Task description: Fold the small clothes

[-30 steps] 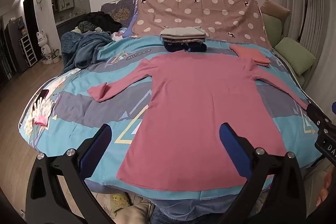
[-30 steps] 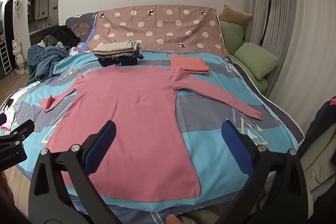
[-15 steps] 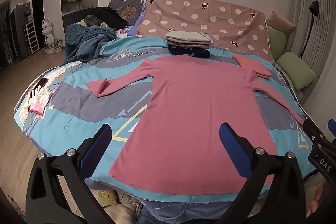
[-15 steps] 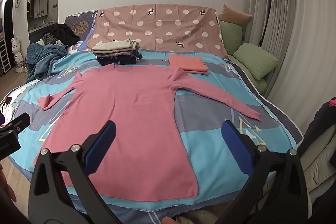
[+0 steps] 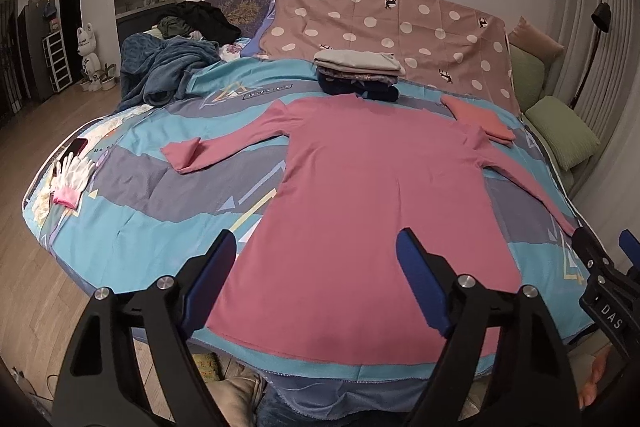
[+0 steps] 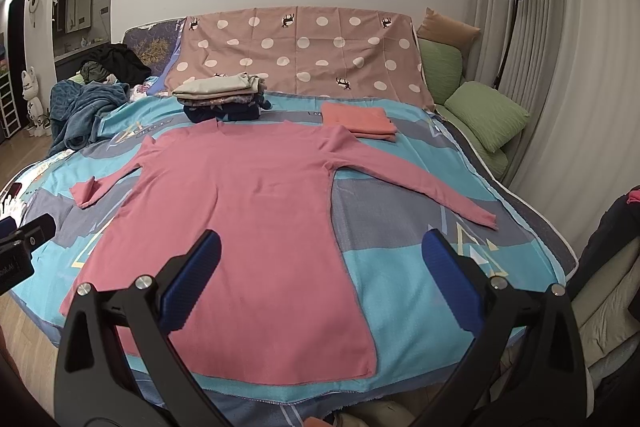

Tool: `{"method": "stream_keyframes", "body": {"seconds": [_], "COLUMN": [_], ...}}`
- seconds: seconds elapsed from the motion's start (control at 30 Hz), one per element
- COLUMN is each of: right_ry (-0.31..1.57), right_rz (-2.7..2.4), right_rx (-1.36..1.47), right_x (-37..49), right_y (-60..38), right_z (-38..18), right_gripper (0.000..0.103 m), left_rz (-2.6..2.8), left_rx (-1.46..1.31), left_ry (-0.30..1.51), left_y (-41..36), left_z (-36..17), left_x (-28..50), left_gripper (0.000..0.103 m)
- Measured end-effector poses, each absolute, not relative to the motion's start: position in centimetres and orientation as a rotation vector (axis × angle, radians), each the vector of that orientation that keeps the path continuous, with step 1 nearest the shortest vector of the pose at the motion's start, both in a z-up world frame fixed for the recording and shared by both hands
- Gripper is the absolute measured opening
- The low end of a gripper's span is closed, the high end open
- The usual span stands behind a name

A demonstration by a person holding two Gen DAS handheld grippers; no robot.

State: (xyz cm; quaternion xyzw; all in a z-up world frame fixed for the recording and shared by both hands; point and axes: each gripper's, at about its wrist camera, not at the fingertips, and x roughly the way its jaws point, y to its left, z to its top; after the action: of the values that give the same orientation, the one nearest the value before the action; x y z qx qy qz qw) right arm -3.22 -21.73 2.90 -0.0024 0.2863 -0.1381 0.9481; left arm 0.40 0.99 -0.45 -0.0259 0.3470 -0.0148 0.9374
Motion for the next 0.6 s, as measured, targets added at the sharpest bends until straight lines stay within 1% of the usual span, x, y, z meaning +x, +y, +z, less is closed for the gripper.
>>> {"method": "stream_keyframes", "body": {"seconds": [0.37, 0.5, 0.6], "right_ry": [0.577, 0.568, 0.569], "right_rz": [-0.283, -0.286, -0.285], "right_rx": [0.003, 0.011, 0.011], "right_x": [-3.1, -3.0, -3.1], "right_y": [-21.8, -21.9, -21.9], "right_z": [2.6, 2.7, 2.6], "right_gripper": [0.101, 0.101, 0.101], "left_rz": [-0.009, 0.013, -0.015], "left_rx": [0.048, -0.002, -0.035], "left_ry": [0.659, 0.649, 0.680], "left_y": [-0.2, 0.6, 1.0], "left_z": [-0.2, 0.0, 0.1], "left_x": [-0.2, -0.4, -0.1], "left_gripper": [0.083, 0.083, 0.083]}}
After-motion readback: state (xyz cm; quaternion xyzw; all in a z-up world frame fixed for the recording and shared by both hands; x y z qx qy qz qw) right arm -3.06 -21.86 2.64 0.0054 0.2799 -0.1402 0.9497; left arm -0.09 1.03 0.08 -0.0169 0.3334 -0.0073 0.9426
